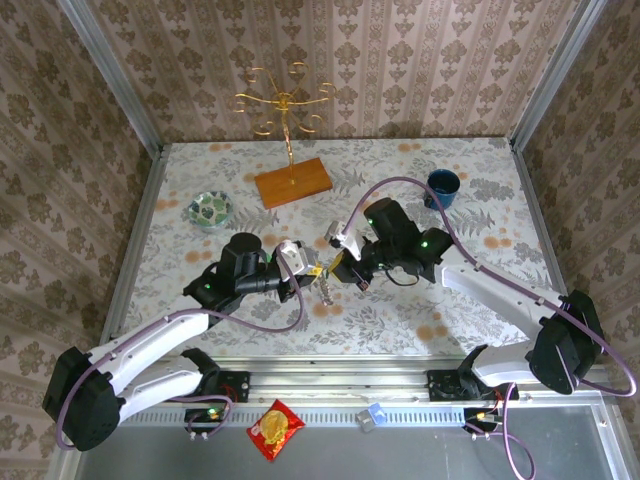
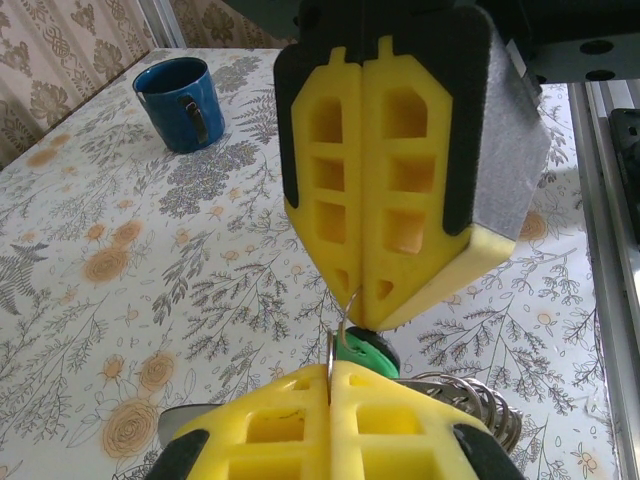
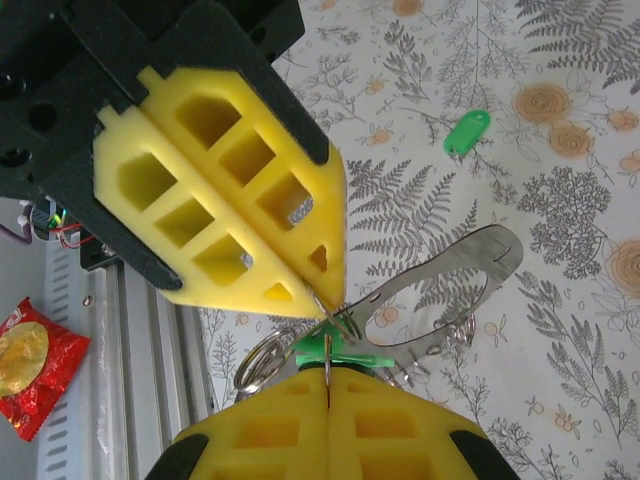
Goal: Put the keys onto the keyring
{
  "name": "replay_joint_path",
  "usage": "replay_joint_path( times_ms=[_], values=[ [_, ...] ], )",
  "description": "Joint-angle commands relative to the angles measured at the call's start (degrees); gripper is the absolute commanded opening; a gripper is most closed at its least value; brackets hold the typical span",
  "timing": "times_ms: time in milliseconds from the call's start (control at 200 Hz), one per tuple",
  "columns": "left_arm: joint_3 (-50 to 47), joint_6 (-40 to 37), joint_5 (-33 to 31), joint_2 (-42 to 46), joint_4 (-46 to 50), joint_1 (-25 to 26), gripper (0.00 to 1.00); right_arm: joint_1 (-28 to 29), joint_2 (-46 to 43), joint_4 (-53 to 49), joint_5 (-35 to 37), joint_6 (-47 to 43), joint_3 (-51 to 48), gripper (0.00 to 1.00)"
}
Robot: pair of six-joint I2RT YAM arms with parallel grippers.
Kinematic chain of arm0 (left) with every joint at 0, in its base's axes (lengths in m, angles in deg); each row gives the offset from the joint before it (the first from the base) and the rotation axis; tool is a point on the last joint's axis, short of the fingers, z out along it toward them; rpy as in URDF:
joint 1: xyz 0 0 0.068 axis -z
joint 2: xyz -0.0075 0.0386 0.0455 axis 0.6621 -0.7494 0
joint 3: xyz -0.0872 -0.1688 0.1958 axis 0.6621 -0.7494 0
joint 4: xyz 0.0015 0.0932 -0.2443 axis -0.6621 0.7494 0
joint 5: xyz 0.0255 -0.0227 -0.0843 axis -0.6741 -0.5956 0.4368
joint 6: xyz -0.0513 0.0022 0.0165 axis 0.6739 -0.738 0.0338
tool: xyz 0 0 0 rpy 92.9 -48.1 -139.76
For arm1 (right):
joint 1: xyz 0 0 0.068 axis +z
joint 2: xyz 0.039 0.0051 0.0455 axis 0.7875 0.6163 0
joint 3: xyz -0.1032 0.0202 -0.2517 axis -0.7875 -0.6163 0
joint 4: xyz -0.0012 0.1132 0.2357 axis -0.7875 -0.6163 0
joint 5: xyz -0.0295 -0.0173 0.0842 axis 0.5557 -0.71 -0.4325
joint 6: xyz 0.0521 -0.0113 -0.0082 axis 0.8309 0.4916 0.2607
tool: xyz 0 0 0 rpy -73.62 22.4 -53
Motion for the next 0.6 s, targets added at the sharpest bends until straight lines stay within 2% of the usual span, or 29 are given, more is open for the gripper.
replay_joint_path(
  times_ms=[0,305,595],
  values=[
    [1.15,0.31,0.25,0.34,-2.65,0.65,0.00,0.42,0.48,1.93,-1.08,0.97,1.95,0.00],
    [-0.08,-0.60,0.83,1.55,-3.85,0.84,0.00,-0.40,2.06,1.52,-0.79,3.77,2.45,0.00],
    [-2.40,-1.95,-0.10,2.99,-6.67,1.00,0.00,-3.67,4.34,2.83,-6.99,9.26,1.87,0.00]
  ],
)
